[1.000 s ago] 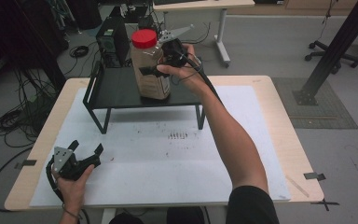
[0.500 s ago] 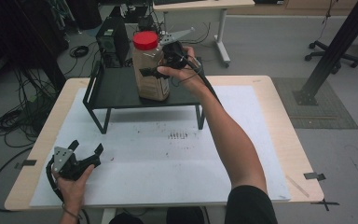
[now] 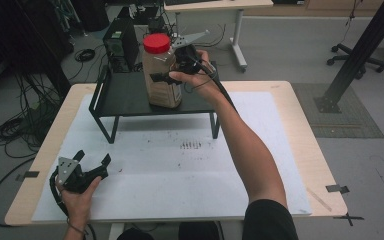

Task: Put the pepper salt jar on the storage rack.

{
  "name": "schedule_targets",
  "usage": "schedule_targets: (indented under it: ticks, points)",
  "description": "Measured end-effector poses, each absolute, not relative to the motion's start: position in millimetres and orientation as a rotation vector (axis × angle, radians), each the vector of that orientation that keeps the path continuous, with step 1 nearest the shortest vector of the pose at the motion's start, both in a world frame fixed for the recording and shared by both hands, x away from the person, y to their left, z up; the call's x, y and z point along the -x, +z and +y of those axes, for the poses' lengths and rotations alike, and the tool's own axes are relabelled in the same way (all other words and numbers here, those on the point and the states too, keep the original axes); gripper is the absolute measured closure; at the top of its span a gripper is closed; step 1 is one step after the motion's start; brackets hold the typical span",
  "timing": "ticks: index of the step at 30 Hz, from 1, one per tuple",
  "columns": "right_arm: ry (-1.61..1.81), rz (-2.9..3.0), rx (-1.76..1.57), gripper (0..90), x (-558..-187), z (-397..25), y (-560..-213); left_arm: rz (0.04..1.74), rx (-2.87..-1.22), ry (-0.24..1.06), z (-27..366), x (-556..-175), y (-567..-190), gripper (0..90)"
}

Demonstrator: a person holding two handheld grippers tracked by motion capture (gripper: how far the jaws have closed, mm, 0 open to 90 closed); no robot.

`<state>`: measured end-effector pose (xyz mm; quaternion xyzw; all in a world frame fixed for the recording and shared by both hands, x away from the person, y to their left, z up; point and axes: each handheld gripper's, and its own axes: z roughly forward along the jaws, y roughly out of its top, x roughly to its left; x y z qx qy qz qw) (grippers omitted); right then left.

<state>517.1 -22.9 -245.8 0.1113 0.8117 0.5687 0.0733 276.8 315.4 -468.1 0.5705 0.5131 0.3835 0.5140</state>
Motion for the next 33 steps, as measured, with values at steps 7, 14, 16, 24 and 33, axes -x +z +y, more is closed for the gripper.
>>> schedule_targets:
  ticks: [7, 14, 16, 24, 33]
  points:
    - [1.706, 2.432, -0.343, 24.3, -516.4, -22.5, -245.9, 1.237, -1.363, 0.920, 316.0, -276.7, -468.1, 3.1]
    - [1.703, 2.429, -0.344, 24.1, -515.9, -22.3, -246.0, 1.238, -1.370, 0.920, 315.6, -277.0, -468.2, 3.1]
    - [1.702, 2.428, -0.347, 24.0, -515.6, -22.1, -246.0, 1.237, -1.370, 0.921, 315.5, -277.0, -468.3, 3.1]
    - [1.693, 2.425, -0.353, 23.8, -514.6, -21.2, -245.8, 1.238, -1.372, 0.922, 315.3, -277.1, -468.3, 3.1]
    - [1.691, 2.431, -0.344, 23.9, -516.0, -21.7, -245.6, 1.237, -1.373, 0.921, 315.2, -277.2, -468.3, 3.1]
